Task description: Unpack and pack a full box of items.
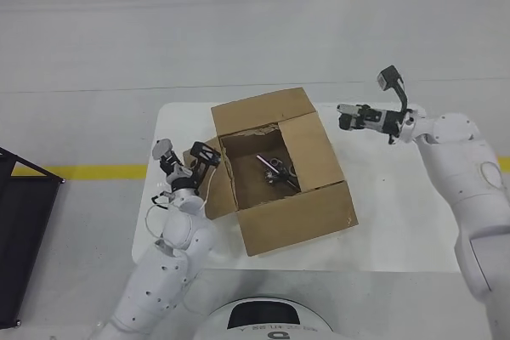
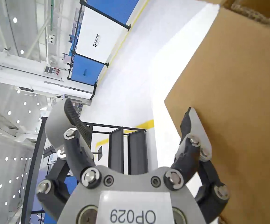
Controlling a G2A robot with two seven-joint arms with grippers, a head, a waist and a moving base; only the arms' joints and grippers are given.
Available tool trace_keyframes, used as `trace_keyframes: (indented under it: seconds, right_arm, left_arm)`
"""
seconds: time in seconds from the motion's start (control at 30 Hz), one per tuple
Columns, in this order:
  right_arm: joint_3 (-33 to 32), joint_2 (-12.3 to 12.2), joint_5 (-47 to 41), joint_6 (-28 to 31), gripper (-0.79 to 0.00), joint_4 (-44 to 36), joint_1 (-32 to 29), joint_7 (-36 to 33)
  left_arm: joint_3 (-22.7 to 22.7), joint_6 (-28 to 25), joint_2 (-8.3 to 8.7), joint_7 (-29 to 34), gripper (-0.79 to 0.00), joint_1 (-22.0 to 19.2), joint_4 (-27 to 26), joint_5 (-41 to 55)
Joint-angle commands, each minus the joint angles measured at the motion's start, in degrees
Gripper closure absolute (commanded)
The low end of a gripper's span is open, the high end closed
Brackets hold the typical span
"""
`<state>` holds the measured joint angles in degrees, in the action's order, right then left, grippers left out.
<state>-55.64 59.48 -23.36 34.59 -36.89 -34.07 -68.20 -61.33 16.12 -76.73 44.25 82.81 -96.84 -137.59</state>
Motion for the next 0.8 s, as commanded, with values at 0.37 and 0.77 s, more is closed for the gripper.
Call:
trace_keyframes:
  seconds: [0.37, 0.77]
  right_arm:
    - [7.63, 1.94, 2.49, -10.65, -0.785, -3.28, 1.68, -12.16]
    - [7.5, -3.18, -3.47, -13.13, -0.785, -13.97, -2.83, -14.66]
  left_arm:
    - [1.68, 2.04, -2.18, 0.61, -0.785, -3.46, 4.14, 1.59]
    - [-9.62, 4.18, -1.95, -0.76, -0.785, -1.59, -1.82, 6.13]
